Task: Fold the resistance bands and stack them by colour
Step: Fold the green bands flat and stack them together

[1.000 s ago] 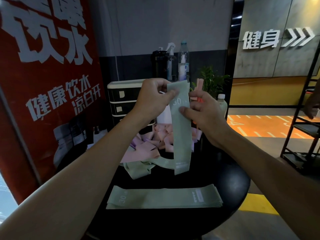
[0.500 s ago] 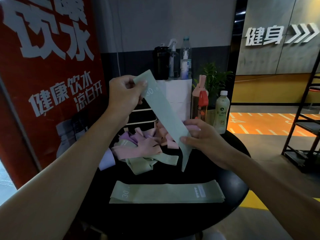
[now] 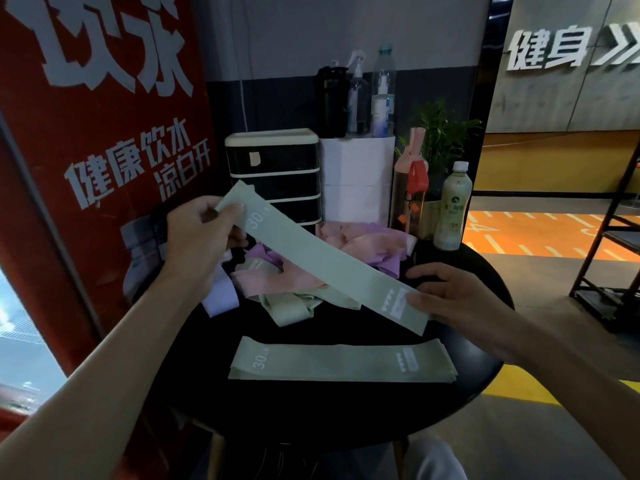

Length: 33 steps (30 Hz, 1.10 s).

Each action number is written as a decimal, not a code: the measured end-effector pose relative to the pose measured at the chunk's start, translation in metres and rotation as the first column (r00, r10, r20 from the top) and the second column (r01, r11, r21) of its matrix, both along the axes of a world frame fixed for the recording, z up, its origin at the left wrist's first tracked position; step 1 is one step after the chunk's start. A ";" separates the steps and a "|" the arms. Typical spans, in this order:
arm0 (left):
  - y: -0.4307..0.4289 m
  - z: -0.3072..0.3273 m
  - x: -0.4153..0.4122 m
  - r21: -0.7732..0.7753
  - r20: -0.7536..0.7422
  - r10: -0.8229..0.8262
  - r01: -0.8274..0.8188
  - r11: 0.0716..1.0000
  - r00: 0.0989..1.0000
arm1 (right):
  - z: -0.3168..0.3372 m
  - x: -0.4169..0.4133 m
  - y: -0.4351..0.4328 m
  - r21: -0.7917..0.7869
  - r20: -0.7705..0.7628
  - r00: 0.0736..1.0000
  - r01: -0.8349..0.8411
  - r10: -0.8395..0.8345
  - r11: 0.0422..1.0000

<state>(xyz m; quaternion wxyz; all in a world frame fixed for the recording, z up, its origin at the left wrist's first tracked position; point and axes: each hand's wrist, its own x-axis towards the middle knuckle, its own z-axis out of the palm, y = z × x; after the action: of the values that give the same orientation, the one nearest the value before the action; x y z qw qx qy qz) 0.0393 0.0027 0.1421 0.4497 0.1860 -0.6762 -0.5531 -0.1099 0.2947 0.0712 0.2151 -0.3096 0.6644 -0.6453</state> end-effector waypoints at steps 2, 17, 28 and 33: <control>0.001 -0.015 0.010 0.033 0.020 -0.004 0.003 0.999 1.000 | -0.006 0.000 0.005 -0.022 0.033 0.999 0.029 -0.028 0.999; 0.011 -0.129 0.059 -0.288 0.320 0.164 -0.070 0.955 0.933 | -0.063 0.004 0.014 0.024 -0.302 0.881 0.389 -0.364 0.921; 0.014 -0.149 0.062 -0.355 0.323 0.190 -0.068 0.932 0.927 | -0.077 0.007 0.019 0.095 -0.506 0.795 0.437 -0.335 0.894; 0.014 -0.154 0.062 -0.353 0.328 0.196 -0.073 0.933 0.924 | -0.082 0.010 0.020 0.095 -0.511 0.790 0.444 -0.339 0.891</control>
<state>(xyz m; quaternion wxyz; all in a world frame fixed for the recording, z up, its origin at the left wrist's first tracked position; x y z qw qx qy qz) 0.1013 0.0163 -0.0120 0.3814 0.2513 -0.8160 -0.3543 -0.1002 0.3150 -0.0104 -0.0646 -0.2906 0.8106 -0.5043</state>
